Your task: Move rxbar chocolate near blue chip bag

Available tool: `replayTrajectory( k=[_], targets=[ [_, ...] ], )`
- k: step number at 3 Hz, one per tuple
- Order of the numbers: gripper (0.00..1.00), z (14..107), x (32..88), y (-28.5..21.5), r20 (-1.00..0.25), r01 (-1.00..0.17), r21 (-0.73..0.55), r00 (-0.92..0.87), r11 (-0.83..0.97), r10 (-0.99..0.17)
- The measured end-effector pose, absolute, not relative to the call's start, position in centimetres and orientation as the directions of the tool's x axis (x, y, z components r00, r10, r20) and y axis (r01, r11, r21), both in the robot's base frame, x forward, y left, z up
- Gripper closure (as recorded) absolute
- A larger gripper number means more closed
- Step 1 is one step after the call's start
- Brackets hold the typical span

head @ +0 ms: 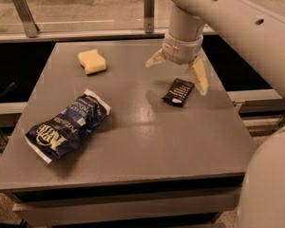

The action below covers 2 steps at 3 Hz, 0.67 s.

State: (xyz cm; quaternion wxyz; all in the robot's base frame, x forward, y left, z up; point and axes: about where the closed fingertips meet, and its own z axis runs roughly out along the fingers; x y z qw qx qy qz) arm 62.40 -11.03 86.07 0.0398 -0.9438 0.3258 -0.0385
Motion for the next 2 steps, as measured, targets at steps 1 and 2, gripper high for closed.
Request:
replayTrajectory(
  k=[1, 2],
  targets=[
    [0.00, 84.1, 63.1, -11.7, 0.025, -0.573, -0.084, 0.817, -0.815, -0.576],
    [0.18, 82.3, 63.3, -12.5, -0.006, -0.546, -0.078, 0.837, -0.834, -0.547]
  ],
)
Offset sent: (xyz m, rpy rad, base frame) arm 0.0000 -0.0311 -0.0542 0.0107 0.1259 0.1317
